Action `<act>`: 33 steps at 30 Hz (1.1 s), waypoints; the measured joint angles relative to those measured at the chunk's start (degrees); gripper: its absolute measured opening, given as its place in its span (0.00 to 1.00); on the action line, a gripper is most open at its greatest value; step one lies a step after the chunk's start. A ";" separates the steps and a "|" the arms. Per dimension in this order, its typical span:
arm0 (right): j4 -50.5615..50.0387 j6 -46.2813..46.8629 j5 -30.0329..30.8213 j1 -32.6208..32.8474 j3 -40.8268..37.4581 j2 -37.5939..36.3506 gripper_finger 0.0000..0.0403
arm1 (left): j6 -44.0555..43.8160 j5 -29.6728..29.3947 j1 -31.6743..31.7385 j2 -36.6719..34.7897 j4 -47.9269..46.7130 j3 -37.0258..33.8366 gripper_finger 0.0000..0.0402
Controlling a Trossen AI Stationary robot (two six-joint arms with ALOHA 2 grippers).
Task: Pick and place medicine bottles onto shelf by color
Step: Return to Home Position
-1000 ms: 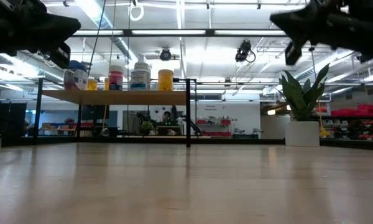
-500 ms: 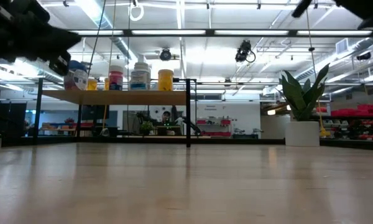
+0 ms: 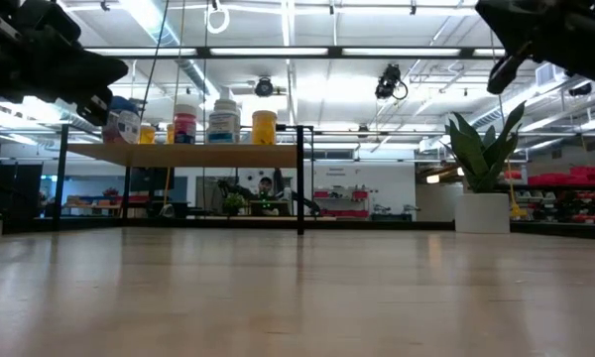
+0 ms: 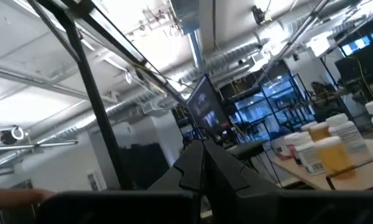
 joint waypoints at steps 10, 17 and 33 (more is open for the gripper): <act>-12.93 0.13 0.35 0.09 0.02 -12.11 0.05 | -0.01 -0.07 0.00 -0.21 -0.21 -0.08 0.10; -42.48 0.15 0.61 0.10 0.02 -13.13 0.05 | -0.02 -0.07 0.00 -0.19 -0.28 -0.15 0.07; -37.78 0.11 6.29 0.48 0.02 -10.66 0.05 | 0.00 -0.12 0.00 -0.08 1.14 -0.26 0.09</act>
